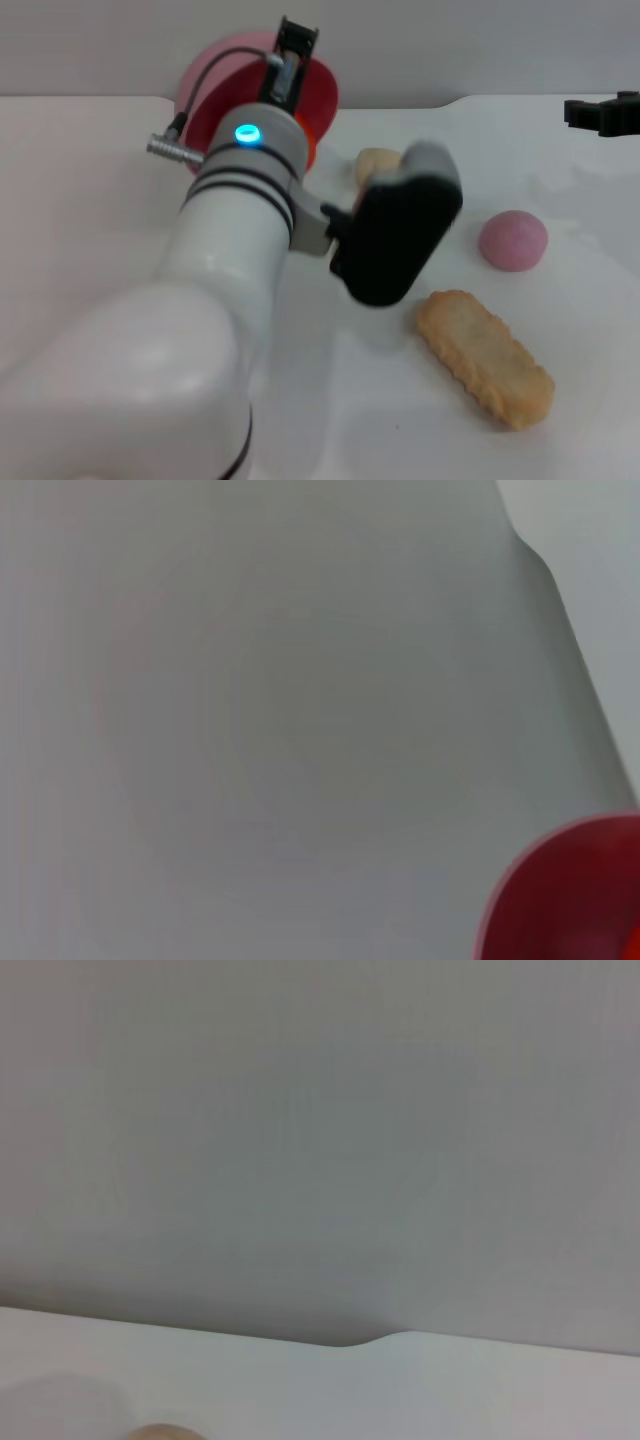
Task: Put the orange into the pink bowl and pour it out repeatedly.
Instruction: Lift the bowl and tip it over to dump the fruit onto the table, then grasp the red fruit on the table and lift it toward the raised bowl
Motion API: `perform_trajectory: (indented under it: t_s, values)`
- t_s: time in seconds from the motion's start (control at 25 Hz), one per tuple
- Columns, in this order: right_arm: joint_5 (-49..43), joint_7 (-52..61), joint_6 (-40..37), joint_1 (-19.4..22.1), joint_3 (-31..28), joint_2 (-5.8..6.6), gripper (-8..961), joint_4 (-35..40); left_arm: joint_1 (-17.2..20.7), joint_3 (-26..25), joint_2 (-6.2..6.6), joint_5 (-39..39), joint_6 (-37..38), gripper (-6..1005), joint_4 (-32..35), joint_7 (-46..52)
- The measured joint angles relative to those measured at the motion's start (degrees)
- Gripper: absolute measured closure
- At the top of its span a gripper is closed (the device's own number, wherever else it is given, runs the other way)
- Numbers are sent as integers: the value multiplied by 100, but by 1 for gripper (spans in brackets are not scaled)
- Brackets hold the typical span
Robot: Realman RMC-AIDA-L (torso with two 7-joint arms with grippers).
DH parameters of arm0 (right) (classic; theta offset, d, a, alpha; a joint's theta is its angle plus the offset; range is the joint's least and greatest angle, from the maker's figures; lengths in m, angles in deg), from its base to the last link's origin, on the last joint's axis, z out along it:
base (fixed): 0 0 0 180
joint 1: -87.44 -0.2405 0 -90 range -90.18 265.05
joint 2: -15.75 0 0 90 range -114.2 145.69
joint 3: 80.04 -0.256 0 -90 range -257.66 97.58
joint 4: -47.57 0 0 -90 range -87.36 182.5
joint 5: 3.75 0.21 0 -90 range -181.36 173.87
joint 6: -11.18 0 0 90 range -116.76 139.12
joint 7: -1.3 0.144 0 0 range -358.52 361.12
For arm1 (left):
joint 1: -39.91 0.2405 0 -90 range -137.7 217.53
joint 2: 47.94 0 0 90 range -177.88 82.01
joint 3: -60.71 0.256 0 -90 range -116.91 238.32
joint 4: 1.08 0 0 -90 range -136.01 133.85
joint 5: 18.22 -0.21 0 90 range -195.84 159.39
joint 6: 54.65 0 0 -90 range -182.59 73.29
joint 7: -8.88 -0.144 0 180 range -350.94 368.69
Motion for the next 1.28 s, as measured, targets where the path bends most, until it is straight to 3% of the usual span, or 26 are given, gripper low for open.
perform_trajectory:
  t_s: [0.08,0.32,0.52,0.68,0.72,0.76,0.8,0.92,0.96,1.0,1.04,1.08,1.12,1.28]
  values:
    - [0,0,-2,-33,-1,2,310,-23,166,175,-5,-427,201,958,-84,-136]
    - [0,0,-2,-77,4,0,311,-71,198,194,-9,-757,317,958,-198,-138]
    - [0,0,17,-81,25,-9,311,-100,109,-151,-10,-368,368,958,-52,491]
    - [6,-2,5,-85,77,-14,311,-125,25,-945,-8,622,366,958,359,1601]
    - [25,-5,-2,-100,110,-15,311,-129,25,-945,-8,622,366,958,359,1601]
    - [48,-8,-5,-119,141,-15,311,-131,12,-1124,-7,883,344,958,401,1717]
    - [90,-20,-8,-139,184,-14,311,-133,-36,-1807,6,1649,202,958,511,1991]
    - [161,-48,-9,-219,286,-9,311,-150,-55,-2714,34,2317,-14,958,548,2259]
    - [165,-53,-6,-270,326,-8,311,-180,-56,-3222,38,2691,-171,958,538,2341]
    - [167,-56,0,-320,372,-10,311,-214,-56,-3222,38,2691,-171,958,538,2341]
    - [174,-57,4,-358,415,-10,311,-244,-58,-3710,54,3133,-326,958,487,2298]
    - [197,-58,2,-405,496,-13,311,-289,-58,-3710,54,3133,-326,958,487,2298]
    - [235,-58,-7,-447,566,-14,311,-335,-60,-4466,84,3854,-520,958,270,1935]
    - [376,-60,-70,-683,934,-17,310,-553,-101,-5293,78,4105,-763,958,-221,1783]
